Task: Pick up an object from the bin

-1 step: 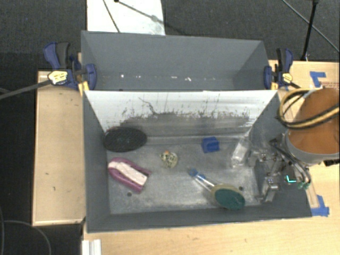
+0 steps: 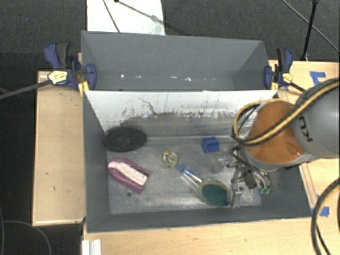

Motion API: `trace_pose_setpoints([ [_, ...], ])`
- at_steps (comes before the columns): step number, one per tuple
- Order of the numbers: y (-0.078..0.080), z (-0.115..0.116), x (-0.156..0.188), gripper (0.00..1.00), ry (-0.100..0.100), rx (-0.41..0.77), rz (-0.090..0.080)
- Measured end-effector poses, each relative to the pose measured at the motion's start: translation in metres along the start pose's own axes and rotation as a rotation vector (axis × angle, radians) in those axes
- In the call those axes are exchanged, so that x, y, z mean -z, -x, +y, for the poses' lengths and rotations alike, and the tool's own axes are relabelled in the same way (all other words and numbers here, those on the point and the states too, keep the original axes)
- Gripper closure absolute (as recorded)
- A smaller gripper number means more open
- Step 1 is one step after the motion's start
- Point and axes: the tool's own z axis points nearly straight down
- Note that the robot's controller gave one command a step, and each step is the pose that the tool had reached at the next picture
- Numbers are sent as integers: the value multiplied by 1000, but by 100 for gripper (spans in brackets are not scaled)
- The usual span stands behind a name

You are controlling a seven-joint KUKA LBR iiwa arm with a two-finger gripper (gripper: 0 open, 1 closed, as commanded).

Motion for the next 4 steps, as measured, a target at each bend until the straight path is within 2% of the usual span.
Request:
trace_pose_setpoints([
  [1, -10, 60, 5, 0, -3, 271, -12],
  [2, -11, 100, 5, 0, -9, 808, -16],
  [3, -7, 102, 5, 0, -10, 1236, -24],
  [4, -4, 100, 7, 100, -17, 1235, -29],
])
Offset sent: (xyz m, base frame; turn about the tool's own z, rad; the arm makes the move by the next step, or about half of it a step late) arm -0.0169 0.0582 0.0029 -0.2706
